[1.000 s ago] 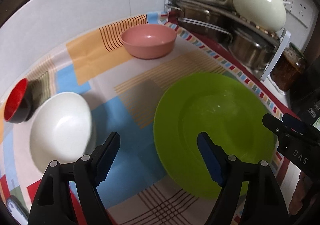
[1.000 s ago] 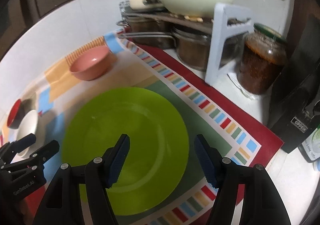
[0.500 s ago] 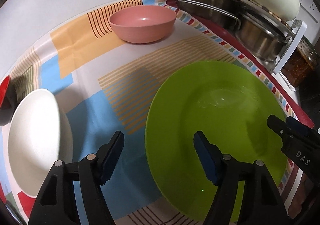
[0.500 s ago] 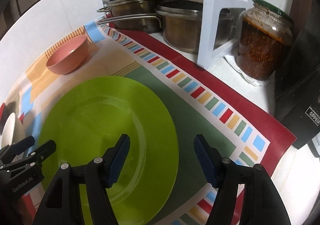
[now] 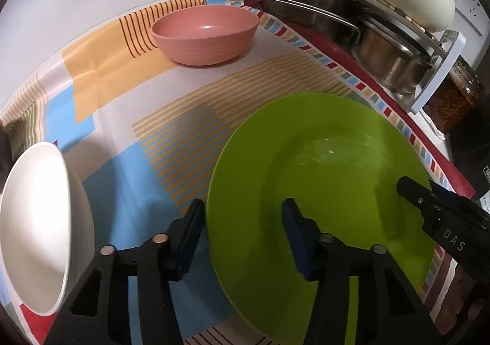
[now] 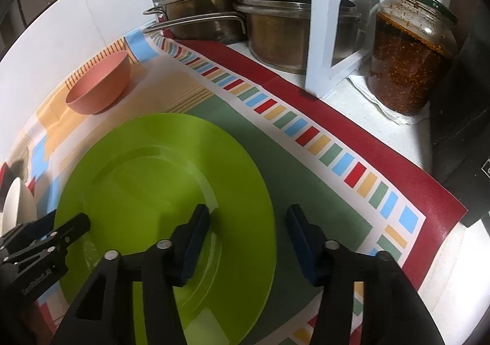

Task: Organize plates and bowls
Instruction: 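Close both grippers on the rim of the lime-green plate, then lift the lime-green plate with both grippers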

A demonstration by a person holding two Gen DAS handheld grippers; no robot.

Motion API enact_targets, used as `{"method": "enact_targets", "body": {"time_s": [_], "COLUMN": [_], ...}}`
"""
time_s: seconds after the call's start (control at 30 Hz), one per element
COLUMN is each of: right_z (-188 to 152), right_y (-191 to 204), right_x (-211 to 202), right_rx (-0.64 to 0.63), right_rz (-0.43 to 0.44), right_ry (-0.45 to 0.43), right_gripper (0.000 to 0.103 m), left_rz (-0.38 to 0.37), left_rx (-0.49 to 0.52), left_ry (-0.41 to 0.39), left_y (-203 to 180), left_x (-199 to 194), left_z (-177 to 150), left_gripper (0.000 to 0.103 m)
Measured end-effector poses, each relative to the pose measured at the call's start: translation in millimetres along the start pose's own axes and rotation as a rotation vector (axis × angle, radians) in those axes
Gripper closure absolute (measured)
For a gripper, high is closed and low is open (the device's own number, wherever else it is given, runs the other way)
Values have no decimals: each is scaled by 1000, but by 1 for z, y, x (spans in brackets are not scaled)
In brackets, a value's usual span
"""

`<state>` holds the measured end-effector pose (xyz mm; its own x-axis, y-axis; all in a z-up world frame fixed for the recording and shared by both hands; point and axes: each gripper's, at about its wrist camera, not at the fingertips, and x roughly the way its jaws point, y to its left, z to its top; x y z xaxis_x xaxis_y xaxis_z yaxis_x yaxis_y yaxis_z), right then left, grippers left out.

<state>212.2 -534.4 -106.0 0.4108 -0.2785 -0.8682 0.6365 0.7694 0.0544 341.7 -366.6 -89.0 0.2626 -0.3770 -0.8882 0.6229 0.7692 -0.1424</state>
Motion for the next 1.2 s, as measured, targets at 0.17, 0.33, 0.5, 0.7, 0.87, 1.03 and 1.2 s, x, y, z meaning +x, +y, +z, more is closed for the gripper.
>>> {"method": "enact_targets", "body": {"time_s": [0.17, 0.33, 0.5, 0.7, 0.87, 1.03, 1.2], "right_z": [1, 1, 1, -2, -6, -10, -13], "right_y": [2, 4, 4, 2, 6, 16, 30], "right_x": [1, 0, -2, -11, -26, -43, -62], "right_rx": [-13, -30, -38, -29, -42, -64, -88], "right_rz": [12, 2, -3, -2, -7, -10, 2], "right_ry": [8, 10, 9, 2, -22, -48, -73], "right_gripper": [60, 61, 62, 62, 62, 62, 62], "left_rz": [8, 18, 21, 20, 17, 19, 36], "left_rx": [3, 8, 18, 19, 11, -11, -38], "left_ry": [-3, -9, -18, -47, -70, -95, -129], "left_y": [-2, -1, -1, -2, 3, 12, 25], "left_x": [1, 0, -4, -17, -33, -53, -78], "left_z": [1, 1, -1, -5, -12, -19, -29], "left_gripper": [58, 63, 64, 64, 64, 64, 64]}}
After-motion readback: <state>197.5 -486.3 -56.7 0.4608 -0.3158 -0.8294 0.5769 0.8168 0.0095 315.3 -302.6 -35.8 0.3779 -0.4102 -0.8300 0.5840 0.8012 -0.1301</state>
